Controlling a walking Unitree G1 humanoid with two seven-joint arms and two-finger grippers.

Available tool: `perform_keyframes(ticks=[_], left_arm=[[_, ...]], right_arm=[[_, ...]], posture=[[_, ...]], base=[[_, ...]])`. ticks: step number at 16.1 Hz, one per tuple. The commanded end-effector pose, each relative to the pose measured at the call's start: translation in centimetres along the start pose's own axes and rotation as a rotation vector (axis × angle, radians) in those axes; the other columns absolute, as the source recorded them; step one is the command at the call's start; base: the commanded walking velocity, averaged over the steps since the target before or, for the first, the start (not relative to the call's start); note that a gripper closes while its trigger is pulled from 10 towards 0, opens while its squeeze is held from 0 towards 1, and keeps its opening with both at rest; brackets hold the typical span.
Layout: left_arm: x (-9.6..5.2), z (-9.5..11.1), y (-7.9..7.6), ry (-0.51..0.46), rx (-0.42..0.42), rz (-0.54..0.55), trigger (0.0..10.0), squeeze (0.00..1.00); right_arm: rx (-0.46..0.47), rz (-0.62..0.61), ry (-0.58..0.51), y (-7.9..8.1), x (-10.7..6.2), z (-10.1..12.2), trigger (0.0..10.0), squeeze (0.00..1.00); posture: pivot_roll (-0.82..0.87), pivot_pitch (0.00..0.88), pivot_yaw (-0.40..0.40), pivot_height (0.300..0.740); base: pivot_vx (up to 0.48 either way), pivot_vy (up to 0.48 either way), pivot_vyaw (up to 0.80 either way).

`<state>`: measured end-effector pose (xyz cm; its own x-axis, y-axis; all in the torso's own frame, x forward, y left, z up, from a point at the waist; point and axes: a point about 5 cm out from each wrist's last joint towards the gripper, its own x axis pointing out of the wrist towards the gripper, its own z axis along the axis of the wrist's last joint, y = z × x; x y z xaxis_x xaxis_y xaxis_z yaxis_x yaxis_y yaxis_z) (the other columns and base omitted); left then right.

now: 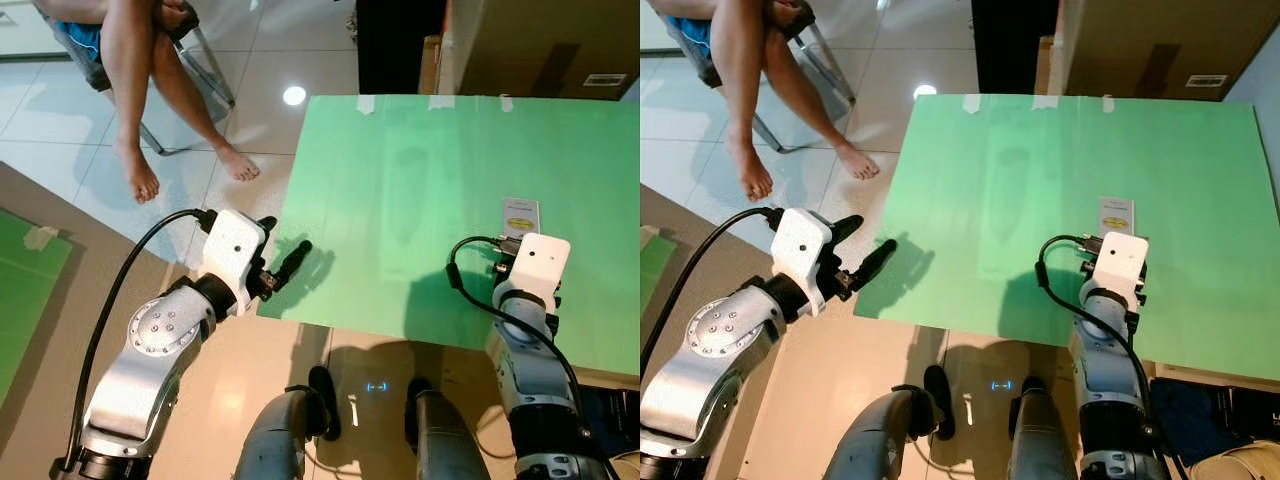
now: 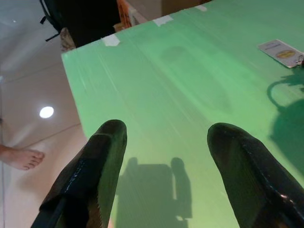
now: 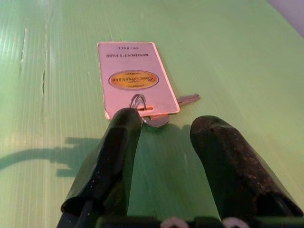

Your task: Hang keys on a hook

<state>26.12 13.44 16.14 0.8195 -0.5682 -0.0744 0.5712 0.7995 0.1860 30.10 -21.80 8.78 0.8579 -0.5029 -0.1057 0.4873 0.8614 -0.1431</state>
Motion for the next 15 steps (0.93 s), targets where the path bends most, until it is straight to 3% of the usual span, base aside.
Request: perform_keyframes(ticks=[1, 15], left_arm=[[-0.46, -0.16, -0.1, 0.015, 0.001, -0.012, 10.0, 0.0], [-1.26, 0.16, -0.58, 0.019, 0.008, -0.046, 10.0, 0.0]], right_arm=[[-0.011, -0.005, 0.02, -0.1, -0.05, -0.7, 10.0, 0.0], [-0.025, 0.021, 0.005, 0.57, 0.51, -0.46, 10.0, 0.0]], posture=[[-0.04, 0.346, 0.186, 0.74], [-0.02, 0.364, 0.195, 0.74]], base=[[0.0, 0.0, 0.0], [0.0, 0.0, 0.0]])
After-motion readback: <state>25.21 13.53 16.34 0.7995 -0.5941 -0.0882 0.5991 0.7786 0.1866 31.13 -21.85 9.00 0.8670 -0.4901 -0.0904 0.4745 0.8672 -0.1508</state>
